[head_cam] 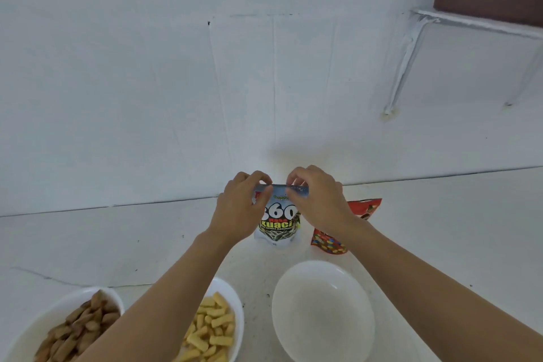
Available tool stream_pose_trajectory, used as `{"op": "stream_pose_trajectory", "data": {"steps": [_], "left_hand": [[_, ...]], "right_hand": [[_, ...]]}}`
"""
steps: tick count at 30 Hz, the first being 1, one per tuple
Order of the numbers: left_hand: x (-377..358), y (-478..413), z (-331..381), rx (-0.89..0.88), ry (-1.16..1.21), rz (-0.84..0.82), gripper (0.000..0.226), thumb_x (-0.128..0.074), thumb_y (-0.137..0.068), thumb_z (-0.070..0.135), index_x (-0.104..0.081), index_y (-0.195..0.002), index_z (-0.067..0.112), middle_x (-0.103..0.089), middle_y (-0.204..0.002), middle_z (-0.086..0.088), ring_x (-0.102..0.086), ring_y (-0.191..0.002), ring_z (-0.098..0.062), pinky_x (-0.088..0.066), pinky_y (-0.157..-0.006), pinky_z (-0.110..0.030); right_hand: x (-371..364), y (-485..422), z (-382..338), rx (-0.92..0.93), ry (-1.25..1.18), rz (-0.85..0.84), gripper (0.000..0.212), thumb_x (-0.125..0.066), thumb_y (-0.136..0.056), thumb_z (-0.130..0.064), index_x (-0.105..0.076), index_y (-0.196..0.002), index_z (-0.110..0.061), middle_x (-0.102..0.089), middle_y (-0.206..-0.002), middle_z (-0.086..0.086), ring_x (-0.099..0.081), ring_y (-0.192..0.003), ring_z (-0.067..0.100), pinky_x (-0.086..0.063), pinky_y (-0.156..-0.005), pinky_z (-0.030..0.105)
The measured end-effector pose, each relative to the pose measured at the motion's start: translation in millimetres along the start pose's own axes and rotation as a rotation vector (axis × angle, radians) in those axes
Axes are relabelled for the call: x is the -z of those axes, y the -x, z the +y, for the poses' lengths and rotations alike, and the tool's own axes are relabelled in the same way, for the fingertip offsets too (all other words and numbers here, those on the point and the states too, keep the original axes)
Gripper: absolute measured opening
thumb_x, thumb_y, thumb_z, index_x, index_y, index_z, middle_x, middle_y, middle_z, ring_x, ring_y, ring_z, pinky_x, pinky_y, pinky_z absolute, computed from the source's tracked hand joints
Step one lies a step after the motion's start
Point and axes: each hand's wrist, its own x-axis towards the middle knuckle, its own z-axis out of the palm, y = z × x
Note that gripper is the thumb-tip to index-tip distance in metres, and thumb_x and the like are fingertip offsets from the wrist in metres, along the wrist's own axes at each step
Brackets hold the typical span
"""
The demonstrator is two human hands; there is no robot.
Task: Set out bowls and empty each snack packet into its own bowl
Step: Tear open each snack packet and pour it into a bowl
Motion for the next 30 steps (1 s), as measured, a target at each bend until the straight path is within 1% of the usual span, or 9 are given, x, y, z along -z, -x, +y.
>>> {"op": "stream_pose_trajectory", "data": {"steps": [2, 6, 11, 14, 16, 19, 23, 27, 30], "left_hand": [[-4, 0, -3, -0.009, -0.068, -0.022, 0.02, -0.047, -0.103, 0.037, -0.061, -0.115, 0.027, -0.057, -0.102, 0.0, -0.058, -0.095, -0.021, -0.055, -0.081, -0.045], [-4, 0, -6, -0.107, -0.346, 0.004, 0.025, -0.041, -0.105, 0.036, -0.057, -0.118, 0.024, -0.057, -0.101, -0.001, -0.057, -0.087, -0.023, -0.051, -0.076, -0.041], [12, 0, -5, -0.143, -0.414, 0.009, 0.02, -0.042, -0.105, 0.028, -0.058, -0.115, 0.022, -0.054, -0.096, -0.001, -0.054, -0.078, -0.024, -0.04, -0.068, -0.034], [33, 5, 3, -0.161, -0.384, 0.077, 0.018, -0.044, -0.105, 0.027, -0.059, -0.113, 0.022, -0.054, -0.093, -0.001, -0.054, -0.077, -0.024, -0.042, -0.067, -0.035], [53, 10, 11, -0.181, -0.358, 0.141, 0.018, -0.046, -0.104, 0.025, -0.061, -0.111, 0.021, -0.055, -0.091, -0.002, -0.056, -0.076, -0.026, -0.046, -0.067, -0.038], [89, 23, 28, -0.214, -0.315, 0.224, 0.017, -0.047, -0.103, 0.023, -0.062, -0.109, 0.02, -0.056, -0.091, -0.003, -0.057, -0.075, -0.028, -0.049, -0.068, -0.041], [132, 50, 54, -0.265, -0.246, 0.265, 0.018, -0.046, -0.104, 0.025, -0.063, -0.109, 0.023, -0.057, -0.094, -0.002, -0.058, -0.079, -0.026, -0.052, -0.069, -0.042], [151, 85, 71, -0.293, -0.161, 0.26, 0.017, -0.046, -0.104, 0.028, -0.063, -0.109, 0.024, -0.058, -0.093, 0.002, -0.057, -0.079, -0.023, -0.046, -0.062, -0.032], [148, 113, 81, -0.314, -0.117, 0.238, 0.015, -0.047, -0.104, 0.029, -0.061, -0.105, 0.026, -0.059, -0.088, 0.003, -0.057, -0.078, -0.022, -0.045, -0.06, -0.032]], "right_hand": [[-5, 0, 2, -0.005, 0.013, 0.017, 0.007, -0.059, -0.096, -0.035, -0.06, -0.102, -0.031, -0.061, -0.098, -0.009, -0.055, -0.089, 0.012, -0.037, -0.09, 0.04], [-7, 0, 1, 0.047, 0.178, 0.047, 0.008, -0.053, -0.099, -0.036, -0.057, -0.106, -0.032, -0.066, -0.099, -0.011, -0.053, -0.097, 0.015, -0.027, -0.089, 0.041], [-1, 2, -14, 0.096, 0.207, 0.064, 0.007, -0.053, -0.1, -0.024, -0.056, -0.099, -0.03, -0.067, -0.092, -0.01, -0.05, -0.096, 0.016, -0.022, -0.082, 0.037], [5, 5, -32, 0.141, 0.206, 0.144, 0.012, -0.052, -0.1, -0.019, -0.055, -0.097, -0.03, -0.065, -0.088, -0.011, -0.048, -0.094, 0.015, -0.016, -0.08, 0.034], [13, 8, -48, 0.174, 0.178, 0.188, 0.012, -0.052, -0.1, -0.018, -0.055, -0.096, -0.029, -0.064, -0.088, -0.012, -0.049, -0.094, 0.015, -0.02, -0.083, 0.035], [30, 18, -77, 0.242, 0.096, 0.274, 0.009, -0.053, -0.1, -0.018, -0.058, -0.096, -0.025, -0.063, -0.087, -0.01, -0.053, -0.09, 0.017, -0.035, -0.088, 0.042], [53, 43, -111, 0.314, -0.045, 0.35, 0.007, -0.056, -0.098, -0.013, -0.059, -0.097, -0.019, -0.063, -0.087, -0.003, -0.057, -0.085, 0.019, -0.049, -0.077, 0.047], [70, 82, -129, 0.315, -0.103, 0.399, 0.006, -0.056, -0.097, -0.012, -0.059, -0.099, -0.017, -0.064, -0.09, 0.0, -0.058, -0.086, 0.018, -0.051, -0.072, 0.04], [77, 118, -133, 0.288, -0.102, 0.412, 0.007, -0.055, -0.098, -0.013, -0.058, -0.102, -0.018, -0.062, -0.092, -0.002, -0.058, -0.086, 0.014, -0.051, -0.071, 0.033]]}}
